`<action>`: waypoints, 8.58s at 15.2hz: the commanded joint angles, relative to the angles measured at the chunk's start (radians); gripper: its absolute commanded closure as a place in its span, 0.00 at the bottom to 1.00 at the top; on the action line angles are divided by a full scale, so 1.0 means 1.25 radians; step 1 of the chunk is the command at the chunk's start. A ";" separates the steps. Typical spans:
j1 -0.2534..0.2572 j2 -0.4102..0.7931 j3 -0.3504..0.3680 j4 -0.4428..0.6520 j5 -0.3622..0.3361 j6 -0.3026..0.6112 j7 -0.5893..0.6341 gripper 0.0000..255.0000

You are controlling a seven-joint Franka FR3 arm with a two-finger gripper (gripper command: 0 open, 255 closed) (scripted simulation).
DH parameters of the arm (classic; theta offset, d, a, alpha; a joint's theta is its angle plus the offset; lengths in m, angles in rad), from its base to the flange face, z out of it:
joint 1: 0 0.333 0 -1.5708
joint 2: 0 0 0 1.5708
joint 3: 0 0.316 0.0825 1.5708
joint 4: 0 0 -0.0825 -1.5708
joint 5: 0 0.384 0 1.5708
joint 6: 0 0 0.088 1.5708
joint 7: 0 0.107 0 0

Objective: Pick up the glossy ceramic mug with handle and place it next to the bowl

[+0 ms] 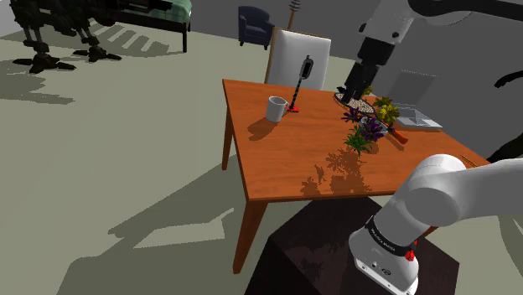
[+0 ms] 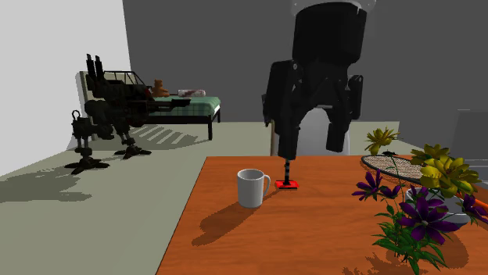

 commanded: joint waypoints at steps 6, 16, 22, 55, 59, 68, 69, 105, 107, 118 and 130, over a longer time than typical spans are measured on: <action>-0.002 0.125 -0.014 0.010 -0.019 0.124 -0.021 0.00; -0.005 0.409 -0.043 0.111 -0.038 0.326 -0.058 0.00; -0.009 0.588 -0.057 0.222 -0.035 0.406 -0.080 0.00; -0.038 0.974 -0.065 0.512 -0.006 0.524 -0.121 1.00; -0.038 0.974 -0.065 0.512 -0.006 0.524 -0.121 1.00; -0.036 0.936 -0.068 0.556 -0.013 0.442 -0.119 1.00; -0.036 0.932 -0.068 0.562 -0.013 0.433 -0.119 1.00; -0.162 0.778 -0.152 0.590 -0.012 0.255 -0.331 1.00; -0.182 0.771 -0.167 0.581 -0.009 0.258 -0.367 1.00; -0.303 0.792 -0.246 0.604 0.025 0.252 -0.573 1.00; -0.429 0.889 -0.301 0.704 0.088 0.234 -0.756 1.00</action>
